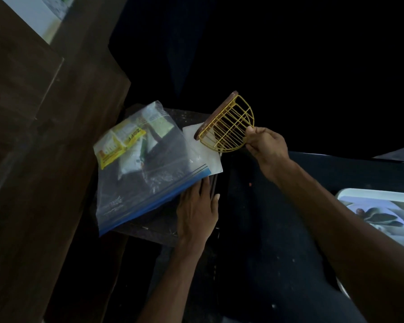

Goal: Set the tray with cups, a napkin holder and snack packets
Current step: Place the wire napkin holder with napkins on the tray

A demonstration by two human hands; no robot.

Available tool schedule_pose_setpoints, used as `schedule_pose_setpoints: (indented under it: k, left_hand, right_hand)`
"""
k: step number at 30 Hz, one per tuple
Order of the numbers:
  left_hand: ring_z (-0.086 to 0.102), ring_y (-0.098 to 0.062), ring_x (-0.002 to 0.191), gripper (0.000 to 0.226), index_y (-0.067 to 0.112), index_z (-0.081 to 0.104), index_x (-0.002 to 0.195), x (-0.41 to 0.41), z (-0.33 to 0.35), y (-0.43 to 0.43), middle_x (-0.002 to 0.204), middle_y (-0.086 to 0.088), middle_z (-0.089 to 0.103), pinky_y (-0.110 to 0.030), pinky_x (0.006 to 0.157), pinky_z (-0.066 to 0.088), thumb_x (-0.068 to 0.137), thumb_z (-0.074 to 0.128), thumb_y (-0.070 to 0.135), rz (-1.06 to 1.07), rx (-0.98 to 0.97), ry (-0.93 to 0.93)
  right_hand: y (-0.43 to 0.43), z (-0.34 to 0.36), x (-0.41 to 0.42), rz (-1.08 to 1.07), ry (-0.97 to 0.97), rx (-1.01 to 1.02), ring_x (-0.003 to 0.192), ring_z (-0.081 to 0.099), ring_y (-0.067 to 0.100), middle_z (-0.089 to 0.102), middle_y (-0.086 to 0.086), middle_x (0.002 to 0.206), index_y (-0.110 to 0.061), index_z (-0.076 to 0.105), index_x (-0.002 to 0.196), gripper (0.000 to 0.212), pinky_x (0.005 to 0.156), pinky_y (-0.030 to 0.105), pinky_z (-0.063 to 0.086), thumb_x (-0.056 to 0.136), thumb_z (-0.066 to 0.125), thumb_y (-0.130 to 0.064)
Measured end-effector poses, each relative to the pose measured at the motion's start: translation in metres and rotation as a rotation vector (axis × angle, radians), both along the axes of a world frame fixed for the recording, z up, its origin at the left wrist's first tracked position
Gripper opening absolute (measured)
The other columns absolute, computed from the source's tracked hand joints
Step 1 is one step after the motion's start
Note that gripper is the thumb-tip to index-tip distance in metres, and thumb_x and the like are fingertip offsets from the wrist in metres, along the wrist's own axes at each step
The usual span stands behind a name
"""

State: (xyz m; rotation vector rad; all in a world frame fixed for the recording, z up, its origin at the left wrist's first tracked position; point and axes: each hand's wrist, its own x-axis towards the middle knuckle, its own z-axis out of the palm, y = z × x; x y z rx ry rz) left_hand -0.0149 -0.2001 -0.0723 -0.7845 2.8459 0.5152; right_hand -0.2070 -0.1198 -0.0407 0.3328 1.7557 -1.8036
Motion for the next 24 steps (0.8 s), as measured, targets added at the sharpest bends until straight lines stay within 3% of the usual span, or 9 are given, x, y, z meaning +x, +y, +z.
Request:
schedule_pose_setpoints:
  k: [8,11,14,17,20,22,24]
  left_hand:
    - [0.055,-0.035,0.136,0.053,0.0,0.055,0.142,0.004,0.005,0.01,0.147,-0.019,0.056,-0.046,0.11,0.045,0.098,0.065,0.026,-0.017,-0.044,0.099]
    - [0.053,-0.034,0.138,0.045,0.0,0.062,0.136,0.015,0.016,0.035,0.149,-0.016,0.054,-0.047,0.109,0.05,0.096,0.067,0.021,-0.021,-0.017,0.149]
    - [0.07,-0.026,0.118,0.027,0.003,0.075,0.117,0.018,0.035,0.075,0.134,-0.01,0.069,-0.034,0.096,0.057,0.094,0.069,0.014,0.008,0.054,0.378]
    - [0.057,-0.015,0.131,0.039,0.007,0.066,0.132,-0.001,0.071,0.117,0.142,-0.007,0.061,-0.015,0.11,0.039,0.098,0.06,0.024,0.119,0.191,0.606]
    - [0.041,-0.013,0.144,0.055,0.014,0.051,0.147,-0.028,0.101,0.148,0.156,-0.004,0.046,-0.006,0.114,0.025,0.098,0.052,0.039,0.247,0.348,0.586]
    - [0.038,-0.013,0.147,0.057,0.019,0.043,0.153,-0.042,0.11,0.164,0.159,-0.001,0.042,-0.011,0.116,0.026,0.102,0.051,0.042,0.288,0.445,0.492]
    - [0.046,-0.011,0.142,0.052,0.026,0.043,0.153,-0.049,0.111,0.178,0.154,0.003,0.05,-0.03,0.116,0.04,0.103,0.05,0.04,0.319,0.58,0.406]
  right_hand:
    - [0.063,0.006,0.001,-0.033,0.016,-0.089,0.098,0.067,0.013,0.068,-0.004,0.089,-0.019,0.063,0.082,0.013,0.094,0.03,0.052,0.095,0.063,-0.019]
    - [0.09,0.013,0.008,-0.026,0.034,-0.089,0.09,0.068,0.009,0.068,-0.007,0.082,-0.021,0.064,0.075,0.02,0.089,0.028,0.053,0.095,0.063,-0.017]
    - [0.115,0.023,0.02,-0.04,0.07,-0.016,0.082,0.067,0.007,0.068,-0.01,0.072,-0.022,0.067,0.071,0.024,0.087,0.03,0.053,0.094,0.065,-0.015]
    - [0.14,0.034,0.036,-0.042,0.169,0.152,0.074,0.061,0.008,0.067,-0.01,0.066,-0.018,0.068,0.071,0.02,0.079,0.03,0.051,0.091,0.068,-0.02]
    - [0.168,0.049,0.055,-0.011,0.249,0.287,0.072,0.066,0.006,0.074,-0.003,0.073,-0.018,0.072,0.078,0.014,0.07,0.023,0.049,0.088,0.071,-0.027]
    - [0.191,0.061,0.067,-0.009,0.289,0.354,0.069,0.066,0.003,0.073,-0.006,0.071,-0.02,0.072,0.078,0.011,0.066,0.02,0.048,0.086,0.073,-0.028]
    - [0.213,0.073,0.079,-0.011,0.314,0.391,0.069,0.066,0.005,0.071,-0.007,0.068,-0.021,0.071,0.076,0.011,0.068,0.026,0.051,0.084,0.074,-0.027]
